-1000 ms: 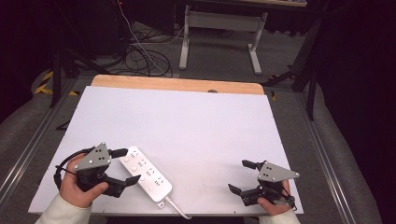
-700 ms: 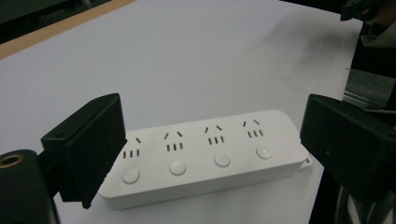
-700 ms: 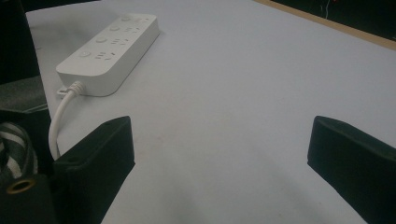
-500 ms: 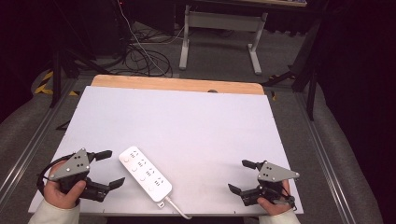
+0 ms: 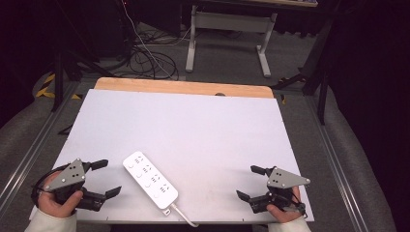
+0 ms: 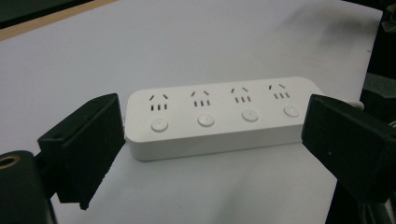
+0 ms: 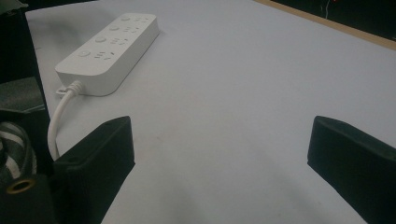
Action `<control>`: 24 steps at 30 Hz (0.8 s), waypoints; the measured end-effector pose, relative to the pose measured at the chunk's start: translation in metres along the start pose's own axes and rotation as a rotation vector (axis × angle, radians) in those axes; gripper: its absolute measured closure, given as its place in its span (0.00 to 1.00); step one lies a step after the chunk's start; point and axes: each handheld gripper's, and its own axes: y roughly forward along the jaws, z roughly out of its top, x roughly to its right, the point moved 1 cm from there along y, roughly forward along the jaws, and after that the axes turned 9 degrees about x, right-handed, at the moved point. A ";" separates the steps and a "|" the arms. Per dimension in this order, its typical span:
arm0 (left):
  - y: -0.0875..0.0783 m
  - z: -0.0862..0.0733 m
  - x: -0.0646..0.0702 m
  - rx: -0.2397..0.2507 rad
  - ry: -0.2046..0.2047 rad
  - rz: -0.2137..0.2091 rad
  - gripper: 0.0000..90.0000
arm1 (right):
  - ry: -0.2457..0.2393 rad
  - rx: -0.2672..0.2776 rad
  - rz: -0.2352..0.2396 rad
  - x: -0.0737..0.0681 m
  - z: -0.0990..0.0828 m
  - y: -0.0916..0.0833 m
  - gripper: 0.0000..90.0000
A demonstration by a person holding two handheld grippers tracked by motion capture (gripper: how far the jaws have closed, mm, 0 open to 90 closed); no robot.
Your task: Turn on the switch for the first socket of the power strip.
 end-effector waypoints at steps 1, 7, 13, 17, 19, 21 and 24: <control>-0.001 -0.003 -0.001 -0.006 0.006 0.004 0.07 | -0.002 -0.001 -0.001 0.001 0.000 0.000 0.09; -0.006 -0.015 -0.001 -0.012 -0.010 0.013 0.08 | -0.001 0.001 -0.003 0.001 0.000 0.000 0.09; -0.009 -0.028 -0.005 -0.009 -0.022 0.009 0.08 | 0.001 0.000 -0.004 0.001 -0.001 0.000 0.09; -0.013 -0.035 -0.009 0.012 -0.045 0.006 0.08 | -0.002 -0.002 -0.006 0.002 -0.001 0.000 0.09; -0.013 -0.035 -0.009 0.009 -0.041 0.007 0.08 | 0.001 -0.002 -0.006 0.002 -0.001 0.000 0.09; -0.013 -0.032 -0.009 0.001 -0.032 0.024 0.08 | 0.001 -0.002 -0.006 0.002 -0.001 0.000 0.09; -0.013 -0.032 -0.009 0.001 -0.028 0.026 0.08 | -0.003 -0.005 -0.007 0.002 -0.001 0.000 0.09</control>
